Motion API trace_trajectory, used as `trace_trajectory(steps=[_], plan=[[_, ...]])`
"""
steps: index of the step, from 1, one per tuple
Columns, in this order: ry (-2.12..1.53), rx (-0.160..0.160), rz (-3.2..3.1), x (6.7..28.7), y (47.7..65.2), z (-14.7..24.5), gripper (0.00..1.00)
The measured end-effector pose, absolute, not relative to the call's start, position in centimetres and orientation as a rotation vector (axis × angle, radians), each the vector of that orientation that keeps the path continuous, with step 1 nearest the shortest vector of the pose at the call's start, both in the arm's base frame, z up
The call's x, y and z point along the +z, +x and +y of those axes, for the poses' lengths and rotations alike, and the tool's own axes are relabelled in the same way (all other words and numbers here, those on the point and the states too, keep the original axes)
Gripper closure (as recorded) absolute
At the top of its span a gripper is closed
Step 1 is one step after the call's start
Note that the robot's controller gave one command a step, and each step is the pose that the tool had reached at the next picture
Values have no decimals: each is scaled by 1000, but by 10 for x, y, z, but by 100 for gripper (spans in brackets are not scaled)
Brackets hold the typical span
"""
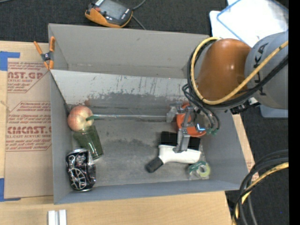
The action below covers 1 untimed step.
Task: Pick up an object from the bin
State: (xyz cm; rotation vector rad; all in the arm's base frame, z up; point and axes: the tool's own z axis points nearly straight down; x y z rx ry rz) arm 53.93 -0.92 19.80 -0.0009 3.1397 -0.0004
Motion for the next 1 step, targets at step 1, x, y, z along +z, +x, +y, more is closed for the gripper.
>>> trace_trajectory(steps=[1], plan=[[-1,-1,3140,198,539,-9,0]])
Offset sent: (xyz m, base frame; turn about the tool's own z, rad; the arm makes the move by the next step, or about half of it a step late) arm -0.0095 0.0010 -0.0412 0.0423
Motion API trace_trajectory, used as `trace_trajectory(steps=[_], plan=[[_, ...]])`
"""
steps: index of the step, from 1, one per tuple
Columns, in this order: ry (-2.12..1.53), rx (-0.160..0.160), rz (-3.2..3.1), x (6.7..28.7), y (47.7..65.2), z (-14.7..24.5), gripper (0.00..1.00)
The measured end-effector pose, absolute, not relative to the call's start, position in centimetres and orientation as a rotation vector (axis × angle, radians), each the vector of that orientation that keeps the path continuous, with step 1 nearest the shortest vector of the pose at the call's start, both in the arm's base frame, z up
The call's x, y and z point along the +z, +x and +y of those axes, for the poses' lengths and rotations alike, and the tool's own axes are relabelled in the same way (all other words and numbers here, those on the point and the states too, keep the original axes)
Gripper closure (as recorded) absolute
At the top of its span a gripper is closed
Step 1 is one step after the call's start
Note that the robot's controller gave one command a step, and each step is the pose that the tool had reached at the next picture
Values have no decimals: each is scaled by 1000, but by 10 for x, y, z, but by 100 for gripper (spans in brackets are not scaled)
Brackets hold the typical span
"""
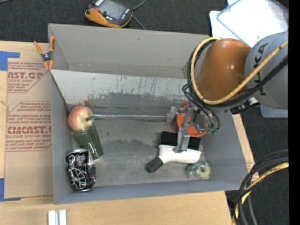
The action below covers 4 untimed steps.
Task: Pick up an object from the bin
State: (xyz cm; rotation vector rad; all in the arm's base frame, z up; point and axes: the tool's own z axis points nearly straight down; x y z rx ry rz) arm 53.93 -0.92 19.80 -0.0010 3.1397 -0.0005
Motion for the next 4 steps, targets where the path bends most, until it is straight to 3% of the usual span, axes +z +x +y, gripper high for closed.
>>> trace_trajectory(steps=[1,2,3,4], plan=[[65,2,3140,155,529,-7,0],[123,2,3127,159,548,-11,0],[155,2,3134,126,532,-27,0],[148,2,3122,131,536,-49,0]])
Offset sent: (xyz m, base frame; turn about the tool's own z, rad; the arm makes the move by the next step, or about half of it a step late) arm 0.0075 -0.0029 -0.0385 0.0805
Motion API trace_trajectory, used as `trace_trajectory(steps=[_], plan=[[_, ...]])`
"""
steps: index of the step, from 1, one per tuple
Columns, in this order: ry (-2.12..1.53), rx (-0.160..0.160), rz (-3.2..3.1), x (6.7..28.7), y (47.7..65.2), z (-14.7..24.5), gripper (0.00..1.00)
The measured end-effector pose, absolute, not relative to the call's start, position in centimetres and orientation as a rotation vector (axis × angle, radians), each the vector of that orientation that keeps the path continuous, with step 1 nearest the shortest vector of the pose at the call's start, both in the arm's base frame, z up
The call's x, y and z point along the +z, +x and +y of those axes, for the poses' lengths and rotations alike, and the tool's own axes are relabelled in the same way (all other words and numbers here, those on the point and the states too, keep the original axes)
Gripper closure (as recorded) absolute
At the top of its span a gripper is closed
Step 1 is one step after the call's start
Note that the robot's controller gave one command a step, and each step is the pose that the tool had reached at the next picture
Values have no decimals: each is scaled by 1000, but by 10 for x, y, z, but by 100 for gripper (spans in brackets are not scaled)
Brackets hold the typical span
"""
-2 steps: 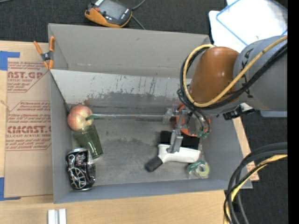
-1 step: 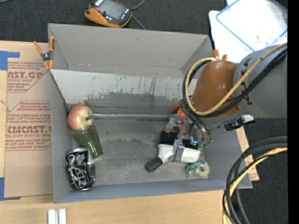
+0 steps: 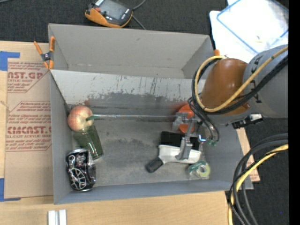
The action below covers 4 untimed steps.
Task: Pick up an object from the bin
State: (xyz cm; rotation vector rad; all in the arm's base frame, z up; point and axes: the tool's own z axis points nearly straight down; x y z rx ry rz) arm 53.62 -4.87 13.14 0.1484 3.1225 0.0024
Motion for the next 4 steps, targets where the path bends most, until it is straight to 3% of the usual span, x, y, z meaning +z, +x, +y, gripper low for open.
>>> trace_trajectory(steps=[1,2,3,4], plan=[[147,2,3117,115,537,-47,0],[-393,-6,3089,182,526,-33,0],[144,6,3126,72,546,-34,100],[144,6,3126,72,547,-34,100]])
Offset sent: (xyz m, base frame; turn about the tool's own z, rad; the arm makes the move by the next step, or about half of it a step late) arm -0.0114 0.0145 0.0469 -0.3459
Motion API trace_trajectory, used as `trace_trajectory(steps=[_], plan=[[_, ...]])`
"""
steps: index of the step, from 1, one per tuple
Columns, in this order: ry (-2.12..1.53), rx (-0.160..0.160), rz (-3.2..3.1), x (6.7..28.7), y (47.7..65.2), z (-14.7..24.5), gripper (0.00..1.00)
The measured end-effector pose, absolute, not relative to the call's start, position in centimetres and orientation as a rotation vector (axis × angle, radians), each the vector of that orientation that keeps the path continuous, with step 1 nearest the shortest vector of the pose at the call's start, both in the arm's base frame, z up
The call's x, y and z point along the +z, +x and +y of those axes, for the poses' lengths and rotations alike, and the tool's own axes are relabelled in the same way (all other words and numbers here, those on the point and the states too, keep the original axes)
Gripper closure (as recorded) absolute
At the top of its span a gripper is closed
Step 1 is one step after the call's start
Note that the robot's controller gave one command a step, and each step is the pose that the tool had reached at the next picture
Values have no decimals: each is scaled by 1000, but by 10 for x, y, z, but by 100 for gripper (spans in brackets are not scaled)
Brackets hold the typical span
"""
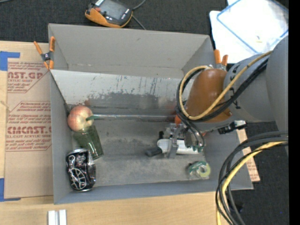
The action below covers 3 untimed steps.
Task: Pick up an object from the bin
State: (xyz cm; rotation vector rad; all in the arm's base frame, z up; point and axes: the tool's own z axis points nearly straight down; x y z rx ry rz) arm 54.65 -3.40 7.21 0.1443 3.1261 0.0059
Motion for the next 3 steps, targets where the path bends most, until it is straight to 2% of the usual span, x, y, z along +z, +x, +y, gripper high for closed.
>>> trace_trajectory(steps=[1,2,3], plan=[[175,7,3117,72,551,-61,100],[175,7,3117,72,551,-60,100],[188,9,3116,101,560,-50,100]])
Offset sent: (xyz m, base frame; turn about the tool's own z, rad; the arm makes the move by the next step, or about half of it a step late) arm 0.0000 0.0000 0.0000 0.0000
